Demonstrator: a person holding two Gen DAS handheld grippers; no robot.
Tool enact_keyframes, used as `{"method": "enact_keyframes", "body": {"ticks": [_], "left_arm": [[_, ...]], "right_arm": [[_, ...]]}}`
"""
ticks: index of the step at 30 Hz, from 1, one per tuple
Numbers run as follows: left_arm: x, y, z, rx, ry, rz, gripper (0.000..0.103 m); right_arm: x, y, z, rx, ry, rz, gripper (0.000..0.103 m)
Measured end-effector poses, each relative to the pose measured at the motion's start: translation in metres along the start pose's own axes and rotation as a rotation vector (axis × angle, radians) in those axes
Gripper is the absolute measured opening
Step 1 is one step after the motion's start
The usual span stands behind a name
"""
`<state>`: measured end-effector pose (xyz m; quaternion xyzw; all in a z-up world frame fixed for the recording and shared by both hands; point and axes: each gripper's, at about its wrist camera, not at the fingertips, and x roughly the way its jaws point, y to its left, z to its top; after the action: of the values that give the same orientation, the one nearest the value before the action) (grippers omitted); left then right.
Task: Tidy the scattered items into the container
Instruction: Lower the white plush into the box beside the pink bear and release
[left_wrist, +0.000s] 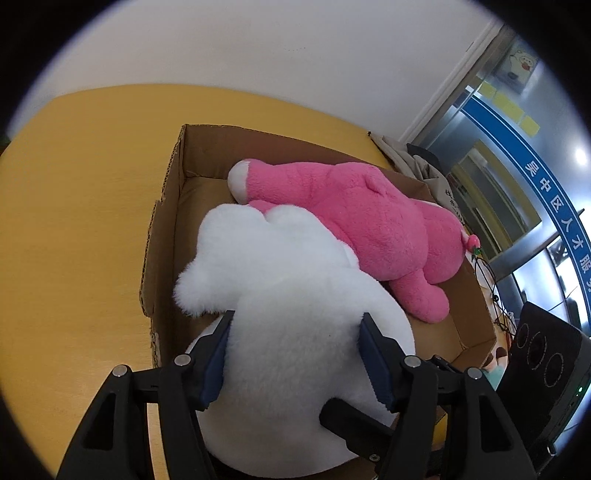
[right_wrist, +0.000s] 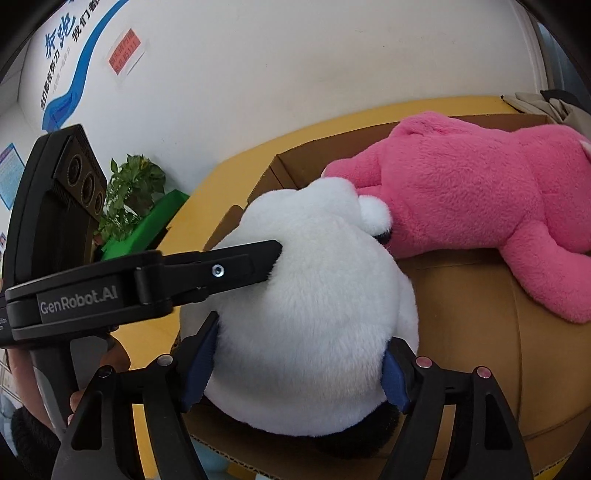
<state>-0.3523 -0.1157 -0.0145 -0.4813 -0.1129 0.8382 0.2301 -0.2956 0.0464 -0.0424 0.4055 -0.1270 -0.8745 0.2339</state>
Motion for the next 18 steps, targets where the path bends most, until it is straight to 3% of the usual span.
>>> {"method": "enact_keyframes", "body": {"ticks": [4,6,9,12,13,16,18], "left_arm": [[-0.012,-0.001,0.004,-0.012,-0.022,0.041,0.072],[-0.029,-0.010,0.003,-0.005,-0.056,0.109,0.070],[-0.077,-0.038,-0.007,0.051,-0.168,0.254,0.070],[-0.128,-0.072,-0.029,0.089,-0.291,0.322,0.073],[-0.140,-0.082,-0.037,0.094,-0.312,0.345,0.079],[-0.165,-0.108,-0.062,0.084,-0.350,0.402,0.080],[-0.172,-0.119,-0.078,0.058,-0.364,0.385,0.080]], "right_arm": [[0.001,-0.006,0.005,0.021,0.014,0.009,0.092],[-0.007,-0.003,0.009,0.020,0.022,0.019,0.096],[-0.036,-0.005,0.013,0.036,0.007,0.040,0.100],[-0.086,-0.007,0.015,0.042,-0.064,0.052,0.103],[-0.102,-0.008,0.015,0.042,-0.083,0.036,0.103],[-0.143,-0.007,0.007,-0.011,-0.118,-0.073,0.103],[-0.163,-0.004,-0.004,-0.076,-0.129,-0.169,0.103]]}}
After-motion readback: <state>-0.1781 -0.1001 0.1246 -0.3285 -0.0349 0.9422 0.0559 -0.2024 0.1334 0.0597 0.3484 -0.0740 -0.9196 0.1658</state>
